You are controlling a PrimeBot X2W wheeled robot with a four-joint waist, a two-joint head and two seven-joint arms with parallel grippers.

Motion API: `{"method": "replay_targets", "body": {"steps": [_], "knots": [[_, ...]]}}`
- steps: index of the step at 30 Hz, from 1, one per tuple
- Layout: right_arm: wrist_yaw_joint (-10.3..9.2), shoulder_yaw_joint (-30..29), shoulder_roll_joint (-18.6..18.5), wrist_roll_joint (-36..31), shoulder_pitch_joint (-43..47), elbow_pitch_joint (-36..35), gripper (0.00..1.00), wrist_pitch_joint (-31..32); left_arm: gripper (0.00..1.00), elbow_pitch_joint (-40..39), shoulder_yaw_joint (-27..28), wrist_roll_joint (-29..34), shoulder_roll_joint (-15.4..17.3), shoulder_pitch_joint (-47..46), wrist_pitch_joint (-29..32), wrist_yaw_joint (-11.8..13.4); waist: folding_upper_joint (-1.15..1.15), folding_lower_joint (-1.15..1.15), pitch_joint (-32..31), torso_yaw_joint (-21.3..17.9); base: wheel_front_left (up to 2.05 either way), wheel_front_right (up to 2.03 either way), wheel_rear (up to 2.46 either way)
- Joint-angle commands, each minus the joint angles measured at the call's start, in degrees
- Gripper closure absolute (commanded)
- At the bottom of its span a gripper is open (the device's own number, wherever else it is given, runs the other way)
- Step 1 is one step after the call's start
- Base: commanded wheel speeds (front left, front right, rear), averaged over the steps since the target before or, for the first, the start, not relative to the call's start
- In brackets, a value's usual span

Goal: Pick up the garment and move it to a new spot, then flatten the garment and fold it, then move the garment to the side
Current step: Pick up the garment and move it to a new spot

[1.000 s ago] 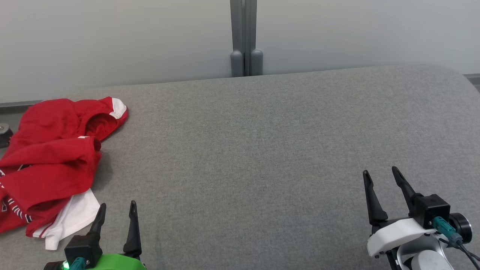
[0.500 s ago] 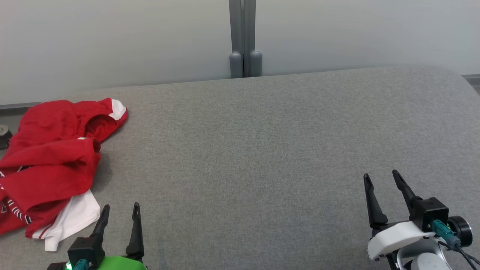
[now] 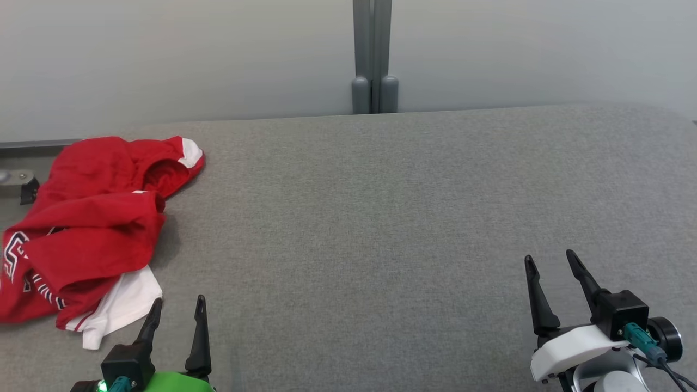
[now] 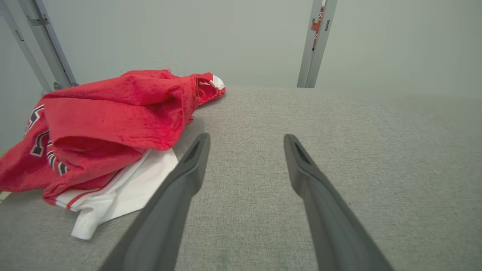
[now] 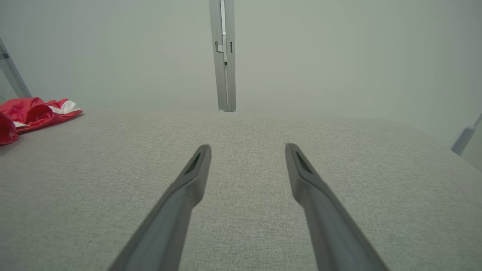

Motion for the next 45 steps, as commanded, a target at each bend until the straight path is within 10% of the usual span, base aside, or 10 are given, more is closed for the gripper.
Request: {"method": "replay_targets", "body": {"steps": [1,17,32,45], "knots": [[-0.02,0.3,0.1,0.3,0.7,-0.2,0.0,-0.2,0.0,0.1,0.2,0.3,0.1,-0.1,0.0,-0.1,0.0,0.0,-0.4,3.3,0.0,0.0,0.0],[-0.02,4.3,0.4,1.5,-1.6,0.7,0.0,-0.2,0.0,-0.4,1.8,-0.2,0.0,2.9,0.0,0.3,0.0,0.0,-0.7,24.3,0.0,0.0,0.0],[-0.03,6.9,-1.7,0.7,-5.0,-1.0,0.0,-0.2,0.0,-1.1,7.0,-4.0,1.7,-7.2,0.0,-0.2,0.0,0.0,8.8,18.1,0.0,0.0,0.0],[-0.03,7.8,-7.9,-1.1,-13.0,-3.1,0.0,-0.2,0.0,14.3,6.2,-15.7,5.9,-32.7,8.8,-0.8,0.0,0.0,25.3,14.7,0.0,0.0,0.0]]}}
